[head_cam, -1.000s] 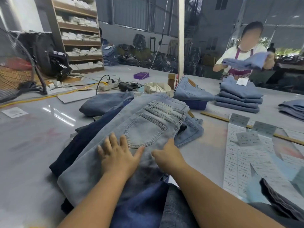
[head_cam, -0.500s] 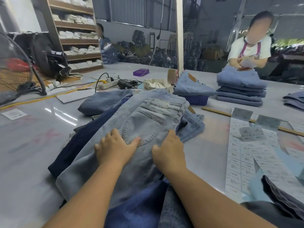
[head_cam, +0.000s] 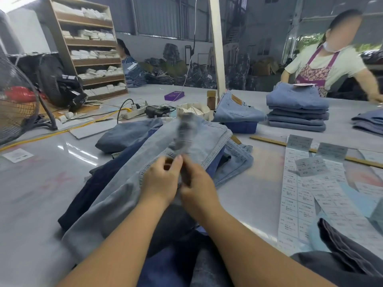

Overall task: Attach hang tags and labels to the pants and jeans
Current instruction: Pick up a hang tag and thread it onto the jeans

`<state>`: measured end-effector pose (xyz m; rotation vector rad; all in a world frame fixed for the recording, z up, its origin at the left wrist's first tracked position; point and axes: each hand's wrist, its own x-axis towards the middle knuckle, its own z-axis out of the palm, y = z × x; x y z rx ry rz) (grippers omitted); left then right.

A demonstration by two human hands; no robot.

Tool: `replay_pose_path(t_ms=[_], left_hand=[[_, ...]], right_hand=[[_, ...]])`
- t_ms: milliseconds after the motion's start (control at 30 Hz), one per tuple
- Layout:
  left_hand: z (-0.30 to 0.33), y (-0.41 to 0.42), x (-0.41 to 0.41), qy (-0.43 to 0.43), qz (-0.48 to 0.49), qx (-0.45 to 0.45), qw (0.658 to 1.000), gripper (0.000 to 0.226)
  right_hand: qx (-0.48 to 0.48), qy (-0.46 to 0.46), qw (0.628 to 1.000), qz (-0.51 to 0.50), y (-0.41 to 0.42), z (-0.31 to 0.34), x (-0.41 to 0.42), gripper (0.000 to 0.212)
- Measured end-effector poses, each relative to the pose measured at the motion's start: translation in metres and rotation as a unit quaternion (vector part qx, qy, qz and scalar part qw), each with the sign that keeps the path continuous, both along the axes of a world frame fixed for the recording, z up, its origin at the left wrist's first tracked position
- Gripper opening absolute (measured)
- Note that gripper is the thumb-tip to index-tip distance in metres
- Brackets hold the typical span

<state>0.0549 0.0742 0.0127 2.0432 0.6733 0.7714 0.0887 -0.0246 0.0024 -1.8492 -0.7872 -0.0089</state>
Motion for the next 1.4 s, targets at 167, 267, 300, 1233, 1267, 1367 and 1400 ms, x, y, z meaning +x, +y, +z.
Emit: replay_pose_path(t_ms=[167, 267, 300, 1233, 1267, 1367, 1400], left_hand=[[0.003, 0.005, 0.019, 0.003, 0.047, -0.221, 0.974, 0.049], [-0.004, 0.012, 0.022, -0.008, 0.072, -0.224, 0.972, 0.028], [-0.005, 0.015, 0.022, -0.024, 0.084, -0.235, 0.968, 0.026], [-0.033, 0.008, -0.008, -0.132, -0.019, -0.284, 0.949, 0.037], [-0.033, 0.008, -0.009, -0.134, -0.018, -0.284, 0.949, 0.037], [-0.032, 0.008, -0.010, -0.139, -0.012, -0.280, 0.950, 0.025], [-0.031, 0.008, -0.009, -0.142, -0.005, -0.279, 0.950, 0.017]], right_hand=[[-0.077, -0.082, 0.992, 0.060, 0.004, -0.011, -0.005, 0.037], [-0.105, -0.098, 0.988, 0.049, 0.005, -0.015, -0.009, 0.038], [-0.101, -0.086, 0.990, 0.036, 0.006, -0.016, -0.010, 0.046], [0.131, 0.428, 0.891, 0.080, 0.003, -0.018, 0.019, 0.062], [0.129, 0.424, 0.893, 0.084, 0.005, -0.019, 0.020, 0.061], [0.139, 0.384, 0.911, 0.058, 0.009, -0.022, 0.019, 0.049], [0.139, 0.363, 0.920, 0.046, 0.009, -0.021, 0.020, 0.046]])
